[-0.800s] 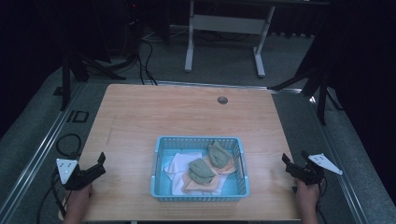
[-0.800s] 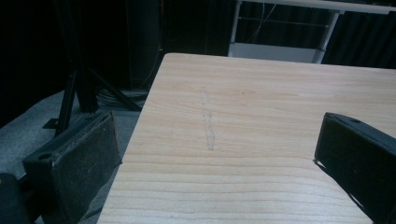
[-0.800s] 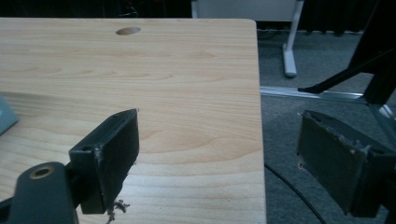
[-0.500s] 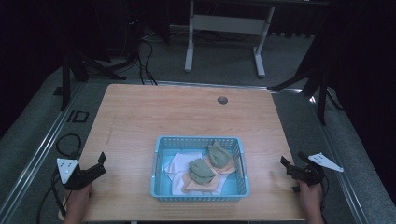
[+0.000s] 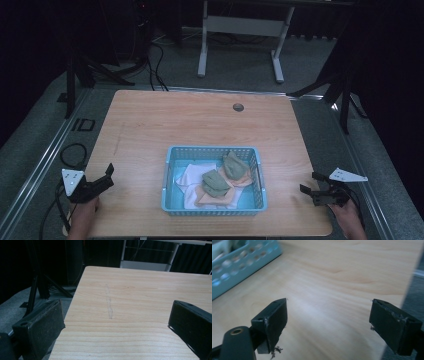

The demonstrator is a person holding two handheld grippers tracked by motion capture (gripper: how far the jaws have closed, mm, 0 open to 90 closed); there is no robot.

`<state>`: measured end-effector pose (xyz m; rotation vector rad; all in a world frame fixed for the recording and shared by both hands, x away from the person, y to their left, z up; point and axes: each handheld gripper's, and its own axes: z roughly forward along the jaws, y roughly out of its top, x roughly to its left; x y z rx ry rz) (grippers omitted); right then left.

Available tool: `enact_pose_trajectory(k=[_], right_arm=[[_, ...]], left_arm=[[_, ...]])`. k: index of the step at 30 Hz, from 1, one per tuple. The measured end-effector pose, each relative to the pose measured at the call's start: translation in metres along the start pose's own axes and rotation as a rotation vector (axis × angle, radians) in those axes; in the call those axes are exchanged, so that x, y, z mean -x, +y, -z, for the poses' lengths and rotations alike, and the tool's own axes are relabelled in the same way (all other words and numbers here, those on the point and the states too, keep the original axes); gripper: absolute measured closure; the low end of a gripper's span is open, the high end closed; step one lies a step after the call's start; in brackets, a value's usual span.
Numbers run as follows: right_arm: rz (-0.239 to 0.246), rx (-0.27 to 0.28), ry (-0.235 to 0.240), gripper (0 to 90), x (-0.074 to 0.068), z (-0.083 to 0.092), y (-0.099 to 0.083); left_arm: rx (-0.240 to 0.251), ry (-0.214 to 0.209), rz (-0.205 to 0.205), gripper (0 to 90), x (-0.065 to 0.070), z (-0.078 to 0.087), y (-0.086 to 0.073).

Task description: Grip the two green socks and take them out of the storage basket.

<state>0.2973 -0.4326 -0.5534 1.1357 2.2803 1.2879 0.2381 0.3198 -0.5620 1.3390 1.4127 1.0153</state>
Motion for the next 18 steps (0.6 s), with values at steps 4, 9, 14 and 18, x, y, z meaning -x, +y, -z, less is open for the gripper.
enact_pose_trajectory(k=[4,9,14,18], right_arm=[[0.062,-0.044,0.067,14.6,-0.005,-0.001,0.005],[0.150,-0.122,0.146,14.9,-0.013,-0.005,0.013],[0.191,-0.179,0.193,15.1,-0.021,-0.010,0.020],[0.196,-0.210,0.212,14.8,-0.027,-0.013,0.025]], left_arm=[[-0.002,-0.002,-0.002,0.5,0.000,0.000,0.000],[-0.005,-0.008,-0.001,0.4,0.000,-0.001,0.000],[-0.007,-0.011,-0.002,0.5,0.001,-0.001,0.000],[-0.010,-0.014,-0.004,0.5,0.001,-0.001,0.000]])
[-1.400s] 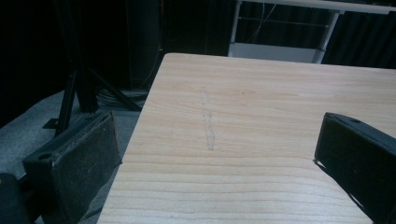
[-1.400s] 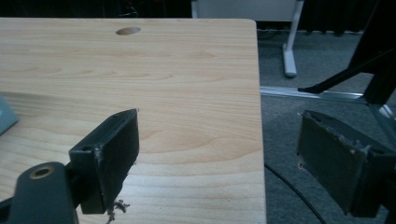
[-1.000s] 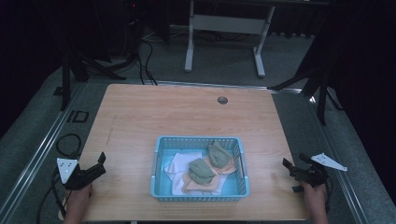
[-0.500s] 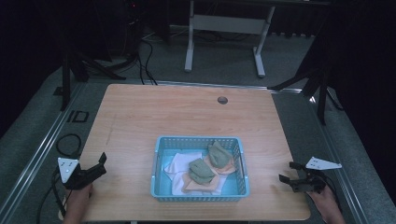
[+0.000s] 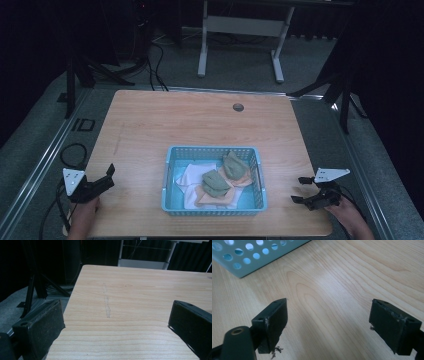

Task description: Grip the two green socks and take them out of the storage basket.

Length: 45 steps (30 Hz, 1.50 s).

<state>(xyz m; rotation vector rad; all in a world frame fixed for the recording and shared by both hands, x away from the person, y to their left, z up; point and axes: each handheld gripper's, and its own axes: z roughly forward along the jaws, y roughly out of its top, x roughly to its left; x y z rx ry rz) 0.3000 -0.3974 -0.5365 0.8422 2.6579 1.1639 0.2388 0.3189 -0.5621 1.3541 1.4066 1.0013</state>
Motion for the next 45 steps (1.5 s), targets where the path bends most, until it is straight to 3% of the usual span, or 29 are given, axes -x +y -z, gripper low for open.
enact_pose_trajectory(k=[4,10,14,22,25,31,45], right_arm=[[-0.028,-0.018,0.036,14.5,-0.002,0.000,0.007],[0.012,-0.049,0.054,13.3,-0.011,-0.002,0.017],[0.068,-0.054,0.067,11.5,-0.020,-0.003,0.028],[0.074,-0.065,0.096,12.3,-0.029,-0.001,0.053],[0.108,-0.089,0.092,13.0,-0.034,-0.002,0.068],[0.180,-0.078,0.103,13.0,-0.045,-0.003,0.093],[0.263,-0.126,0.172,13.2,-0.071,-0.031,0.143]], left_arm=[[-0.001,-0.002,0.000,0.5,0.000,0.000,0.000],[-0.004,-0.002,-0.002,0.4,0.000,0.000,0.000],[-0.004,-0.006,-0.002,0.5,0.000,0.000,0.000],[-0.010,-0.006,-0.010,0.5,0.001,0.000,0.000],[-0.011,-0.007,-0.016,0.5,0.001,0.000,0.000],[-0.012,-0.009,-0.014,0.5,0.001,0.000,0.000],[-0.013,-0.012,-0.015,0.5,0.001,0.000,0.000]])
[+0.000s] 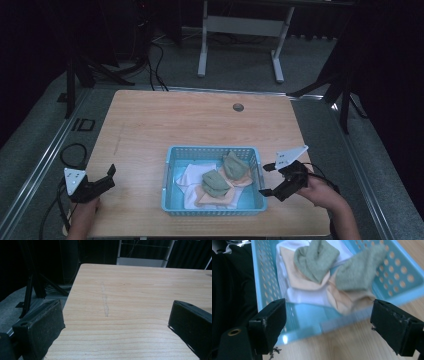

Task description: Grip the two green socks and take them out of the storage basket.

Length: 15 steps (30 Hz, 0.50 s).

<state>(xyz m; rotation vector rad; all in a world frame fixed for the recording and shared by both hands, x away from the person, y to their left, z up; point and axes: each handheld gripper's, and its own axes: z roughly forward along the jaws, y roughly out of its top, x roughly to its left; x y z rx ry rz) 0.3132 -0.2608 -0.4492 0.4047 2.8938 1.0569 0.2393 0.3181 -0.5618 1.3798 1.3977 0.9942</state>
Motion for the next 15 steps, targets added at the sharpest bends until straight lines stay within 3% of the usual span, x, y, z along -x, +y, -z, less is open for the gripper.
enact_pose_trajectory(k=[15], right_arm=[[0.069,-0.054,0.079,13.2,-0.007,-0.050,0.046]], left_arm=[[0.000,-0.006,0.002,0.5,0.000,0.000,0.000]])
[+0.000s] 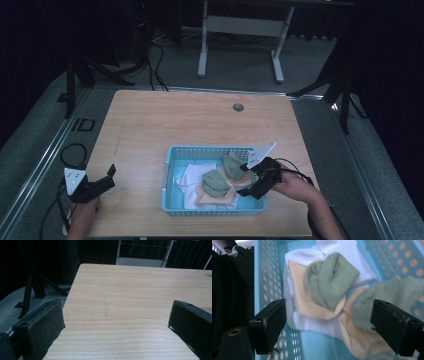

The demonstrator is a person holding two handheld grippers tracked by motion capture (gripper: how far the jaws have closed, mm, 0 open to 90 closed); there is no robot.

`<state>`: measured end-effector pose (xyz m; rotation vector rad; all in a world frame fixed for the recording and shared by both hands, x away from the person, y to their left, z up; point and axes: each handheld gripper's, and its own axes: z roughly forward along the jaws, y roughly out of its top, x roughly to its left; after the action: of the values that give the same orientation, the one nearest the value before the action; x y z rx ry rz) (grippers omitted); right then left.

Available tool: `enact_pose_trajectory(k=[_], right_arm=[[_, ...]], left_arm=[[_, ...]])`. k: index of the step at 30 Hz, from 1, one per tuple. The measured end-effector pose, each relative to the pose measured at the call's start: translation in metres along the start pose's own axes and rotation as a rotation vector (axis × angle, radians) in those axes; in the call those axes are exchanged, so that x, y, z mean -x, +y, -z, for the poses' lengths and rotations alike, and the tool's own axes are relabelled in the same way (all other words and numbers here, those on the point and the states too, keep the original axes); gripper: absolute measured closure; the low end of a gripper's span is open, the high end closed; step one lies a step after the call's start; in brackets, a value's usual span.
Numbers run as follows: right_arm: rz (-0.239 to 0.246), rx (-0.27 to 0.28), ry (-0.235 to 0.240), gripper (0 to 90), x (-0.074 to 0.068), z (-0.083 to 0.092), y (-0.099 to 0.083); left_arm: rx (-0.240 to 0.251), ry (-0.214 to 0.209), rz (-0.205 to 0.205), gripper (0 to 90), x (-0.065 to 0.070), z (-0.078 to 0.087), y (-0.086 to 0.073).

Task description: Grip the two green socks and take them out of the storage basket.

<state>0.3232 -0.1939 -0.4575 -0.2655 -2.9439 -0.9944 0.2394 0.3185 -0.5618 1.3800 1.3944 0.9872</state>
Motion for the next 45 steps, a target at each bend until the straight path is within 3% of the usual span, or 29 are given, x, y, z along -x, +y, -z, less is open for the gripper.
enact_pose_trajectory(k=[1,4,7,9,19,26,28,30,32,34,35,37,45], right_arm=[[-0.005,0.001,0.008,12.7,0.000,-0.003,0.003],[0.014,-0.002,-0.025,11.4,-0.004,-0.013,0.011],[0.023,-0.028,0.007,11.6,-0.005,-0.024,0.019],[0.040,-0.045,-0.001,12.3,-0.007,-0.028,0.022],[0.076,-0.105,0.056,26.8,-0.014,-0.061,0.038],[0.072,-0.169,0.037,33.6,-0.013,-0.076,0.040],[0.054,-0.193,0.027,40.8,-0.011,-0.079,0.039],[0.058,-0.218,0.019,42.3,-0.010,-0.082,0.038],[0.069,-0.223,0.006,55.6,-0.011,-0.083,0.038],[0.062,-0.220,0.002,55.6,-0.010,-0.083,0.039],[0.069,-0.217,0.003,75.6,-0.011,-0.081,0.040],[0.073,-0.217,-0.005,82.1,-0.011,-0.079,0.041],[0.095,-0.181,-0.025,84.5,-0.013,-0.065,0.047]], left_arm=[[0.000,0.000,0.001,0.5,0.000,0.000,0.000],[0.000,-0.001,0.000,0.4,0.000,0.000,0.000],[-0.001,-0.002,0.002,0.5,0.000,0.000,0.000],[-0.001,-0.003,0.003,0.5,0.000,0.000,0.000],[-0.003,-0.005,0.008,0.5,-0.001,0.000,0.000],[-0.004,-0.006,0.007,0.5,-0.001,0.000,0.000],[-0.003,-0.008,0.008,0.5,-0.001,0.000,0.000],[-0.003,-0.007,0.007,0.5,-0.001,0.000,0.000],[-0.003,-0.007,0.008,0.5,-0.001,0.000,0.000],[-0.003,-0.007,0.008,0.5,-0.001,0.000,0.000],[-0.004,-0.006,0.008,0.5,-0.001,0.000,0.000],[-0.004,-0.006,0.007,0.5,-0.001,0.000,0.000],[-0.004,-0.007,0.008,0.5,-0.001,0.000,0.000]])
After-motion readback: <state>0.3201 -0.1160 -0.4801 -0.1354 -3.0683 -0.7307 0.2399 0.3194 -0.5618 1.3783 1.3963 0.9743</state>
